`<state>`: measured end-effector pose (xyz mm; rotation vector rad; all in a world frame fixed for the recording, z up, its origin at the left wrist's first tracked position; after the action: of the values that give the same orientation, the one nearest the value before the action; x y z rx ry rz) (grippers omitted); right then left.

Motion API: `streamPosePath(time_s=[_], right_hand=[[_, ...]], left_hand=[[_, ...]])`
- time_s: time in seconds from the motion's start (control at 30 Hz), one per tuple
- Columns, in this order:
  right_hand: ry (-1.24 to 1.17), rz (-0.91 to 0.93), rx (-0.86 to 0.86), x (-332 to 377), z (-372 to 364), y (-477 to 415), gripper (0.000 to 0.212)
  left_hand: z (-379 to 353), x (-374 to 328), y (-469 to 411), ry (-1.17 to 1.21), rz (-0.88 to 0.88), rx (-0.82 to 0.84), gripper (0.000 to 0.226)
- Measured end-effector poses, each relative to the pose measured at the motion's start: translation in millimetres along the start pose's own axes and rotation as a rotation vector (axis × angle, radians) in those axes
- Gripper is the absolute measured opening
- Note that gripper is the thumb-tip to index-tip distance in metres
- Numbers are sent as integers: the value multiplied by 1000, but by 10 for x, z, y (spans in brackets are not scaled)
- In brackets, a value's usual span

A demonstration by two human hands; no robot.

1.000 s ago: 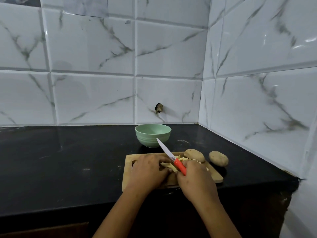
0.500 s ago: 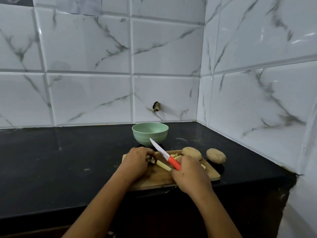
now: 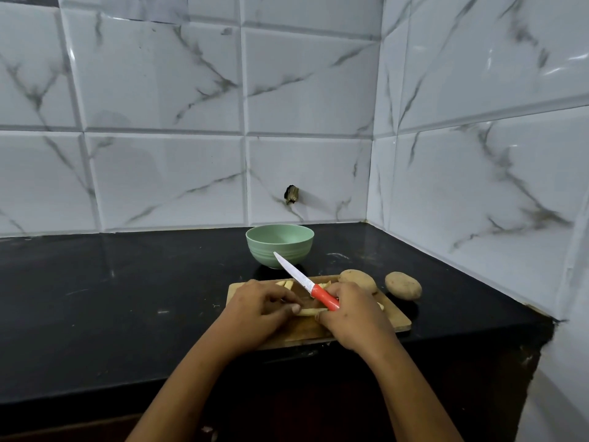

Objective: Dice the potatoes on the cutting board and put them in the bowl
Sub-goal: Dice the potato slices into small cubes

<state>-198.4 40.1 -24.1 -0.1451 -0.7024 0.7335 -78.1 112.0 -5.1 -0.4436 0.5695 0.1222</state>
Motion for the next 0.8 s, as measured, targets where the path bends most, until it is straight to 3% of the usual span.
streamPosePath(time_s=[0.2, 0.4, 0.67, 0.8], right_hand=[[1, 15, -20, 15, 5, 6, 10], [20, 30, 19, 7, -4, 33, 10], [53, 32, 71, 26, 1, 92, 14], [69, 12, 79, 24, 11, 98, 17]], left_hand=[[-63, -9, -22, -114, 35, -17, 13], [-28, -72, 57, -272, -12, -65, 18], [-100, -79, 106, -292, -48, 31, 29], [-99, -14, 83, -335, -15, 4, 31]])
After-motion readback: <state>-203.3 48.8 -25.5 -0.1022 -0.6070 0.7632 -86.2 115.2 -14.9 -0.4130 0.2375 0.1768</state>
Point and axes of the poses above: each hand's wrist, its own y-axis away from the middle knuckle, its own z-axis out of the back of the hand, x = y × z, the point moved 10 cm from there along -y, towards the middle knuckle, and after that the axes turned 9 degrees about z, right-handed, at the moved point
